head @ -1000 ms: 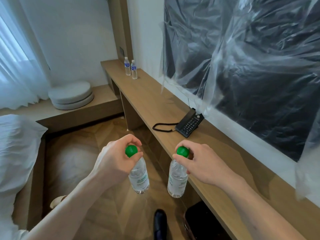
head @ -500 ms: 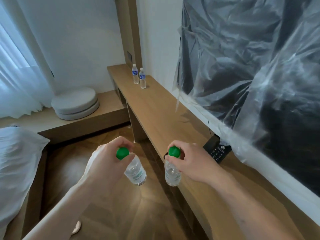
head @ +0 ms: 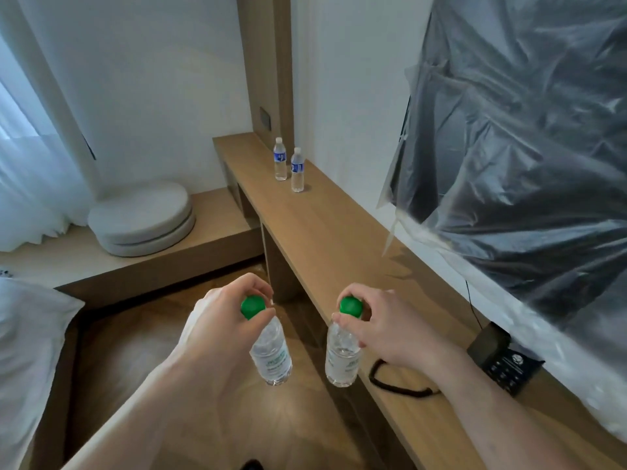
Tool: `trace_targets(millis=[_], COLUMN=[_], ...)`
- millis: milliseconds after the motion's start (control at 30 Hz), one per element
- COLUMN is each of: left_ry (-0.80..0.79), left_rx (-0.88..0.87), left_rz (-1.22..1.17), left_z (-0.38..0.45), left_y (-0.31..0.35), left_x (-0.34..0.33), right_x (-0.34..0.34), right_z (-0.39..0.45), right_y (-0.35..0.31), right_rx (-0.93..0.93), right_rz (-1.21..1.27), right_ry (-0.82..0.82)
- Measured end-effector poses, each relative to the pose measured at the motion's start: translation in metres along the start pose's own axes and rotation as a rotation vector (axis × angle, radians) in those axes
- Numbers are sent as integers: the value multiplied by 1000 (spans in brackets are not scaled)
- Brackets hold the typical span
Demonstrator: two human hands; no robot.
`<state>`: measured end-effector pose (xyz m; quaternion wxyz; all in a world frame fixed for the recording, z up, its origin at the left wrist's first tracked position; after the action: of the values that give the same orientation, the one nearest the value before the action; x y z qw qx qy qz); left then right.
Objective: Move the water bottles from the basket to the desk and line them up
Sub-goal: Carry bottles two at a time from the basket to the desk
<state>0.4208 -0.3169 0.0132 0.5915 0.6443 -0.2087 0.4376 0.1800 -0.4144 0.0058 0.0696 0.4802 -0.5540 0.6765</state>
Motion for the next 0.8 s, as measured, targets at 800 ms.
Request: trace_targets(millis=[800], left_ry=[-136], left_rx=[-144], left_rz=[46], left_z=[352], left_y=[-120], left_x=[33], right_x=[-8], right_z=[308], right_y=[-9], right_rx=[-229], right_rz=[78], right_ry=[137])
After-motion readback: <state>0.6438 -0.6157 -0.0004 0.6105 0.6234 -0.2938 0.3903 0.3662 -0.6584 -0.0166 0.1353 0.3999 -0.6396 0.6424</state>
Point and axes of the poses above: each hand's wrist, its own z-axis towards the middle knuckle, its own x-axis out of the back of the hand, y = z × x, the point moved 4 cm from there along z, towards the middle knuckle, and after that the axes turned 5 degrees about z, right-handed, at the moved point
